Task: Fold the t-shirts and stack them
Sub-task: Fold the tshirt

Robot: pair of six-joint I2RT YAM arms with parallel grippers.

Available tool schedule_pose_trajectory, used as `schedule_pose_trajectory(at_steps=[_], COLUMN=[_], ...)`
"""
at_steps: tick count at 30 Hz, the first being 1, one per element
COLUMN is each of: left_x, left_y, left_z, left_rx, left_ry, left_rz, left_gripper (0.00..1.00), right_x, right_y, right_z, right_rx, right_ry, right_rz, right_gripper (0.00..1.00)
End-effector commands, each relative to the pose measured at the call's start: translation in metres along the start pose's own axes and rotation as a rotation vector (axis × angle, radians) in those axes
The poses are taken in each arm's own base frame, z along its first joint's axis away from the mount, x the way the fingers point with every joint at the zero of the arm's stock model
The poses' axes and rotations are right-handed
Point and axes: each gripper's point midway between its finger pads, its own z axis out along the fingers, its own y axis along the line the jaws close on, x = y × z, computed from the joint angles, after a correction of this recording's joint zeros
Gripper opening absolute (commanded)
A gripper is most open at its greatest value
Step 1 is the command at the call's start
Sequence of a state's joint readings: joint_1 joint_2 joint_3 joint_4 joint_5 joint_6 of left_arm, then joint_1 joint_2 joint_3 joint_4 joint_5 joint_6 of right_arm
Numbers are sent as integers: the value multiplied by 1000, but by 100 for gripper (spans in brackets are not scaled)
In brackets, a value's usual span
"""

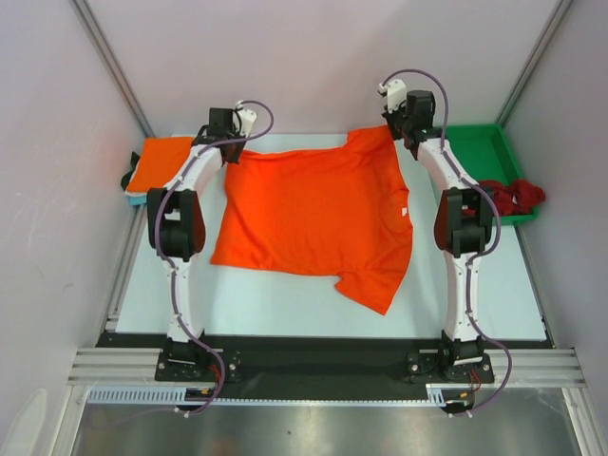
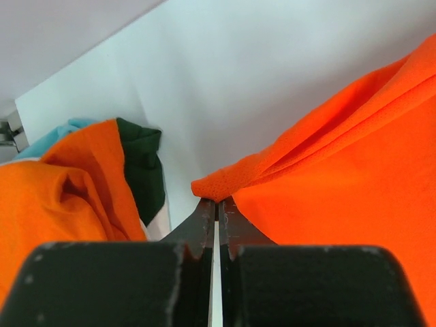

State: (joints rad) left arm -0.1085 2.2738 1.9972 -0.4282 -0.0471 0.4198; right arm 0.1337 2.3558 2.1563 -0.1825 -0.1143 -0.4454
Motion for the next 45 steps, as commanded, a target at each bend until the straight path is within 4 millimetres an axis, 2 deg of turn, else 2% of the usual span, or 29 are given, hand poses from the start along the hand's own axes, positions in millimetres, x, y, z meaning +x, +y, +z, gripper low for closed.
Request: schedule_pose_trajectory(at_steps=[1,2,4,6,7,8,13,14,15,20,21,24,30,31,35,39,41,43,45], left_x=[-25,-24,-11,-5,-2,2,13,16,17,35,38,51,74,75,91,97,100,98,91], left_y=[19,21,17,16,17,20,23,20,19,5,3,-7,-24,-25,-31,-32,-32,-30,-25], left_z=[-37,-39,-40,-45,-45,-47,-51,-53,-54,-57,-58,-57,-56,-57,-56,-56,-58,-60,-63], left_rx=[-26,-29,-9,19,19,16,36,43,49,95,100,134,181,180,185,180,178,167,154], left_ry=[-76,-81,-64,-61,-56,-46,-26,-18,-16,22,28,58,111,110,140,157,165,165,153], left_rz=[-5,-6,-15,-26,-29,-38,-68,-67,-67,-65,-65,-68,-85,-86,-88,-87,-91,-98,-95], left_gripper=[0,0,0,0,0,0,0,1,0,0,0,0,1,0,1,0,3,24,37], right_x=[-28,-37,-26,-30,-18,-23,-1,13,8,19,30,37,76,87,107,125,128,132,128], right_y=[-9,-11,-5,-5,2,3,28,36,36,52,56,60,81,85,97,113,117,123,127], right_z=[-35,-45,-52,-66,-68,-77,-99,-103,-111,-132,-135,-142,-156,-158,-169,-177,-181,-184,-189], right_rx=[-1,-2,-19,-27,-45,-53,-106,-119,-118,-151,-157,-163,-208,-217,-247,-281,-295,-316,-342], right_ry=[-31,-46,-17,-15,12,4,61,88,77,103,125,137,213,236,278,315,320,332,337], right_rz=[-2,-1,10,23,39,43,56,59,59,61,65,60,63,54,58,51,46,49,63], right_gripper=[0,0,0,0,0,0,0,0,0,0,0,0,0,0,0,0,0,0,0])
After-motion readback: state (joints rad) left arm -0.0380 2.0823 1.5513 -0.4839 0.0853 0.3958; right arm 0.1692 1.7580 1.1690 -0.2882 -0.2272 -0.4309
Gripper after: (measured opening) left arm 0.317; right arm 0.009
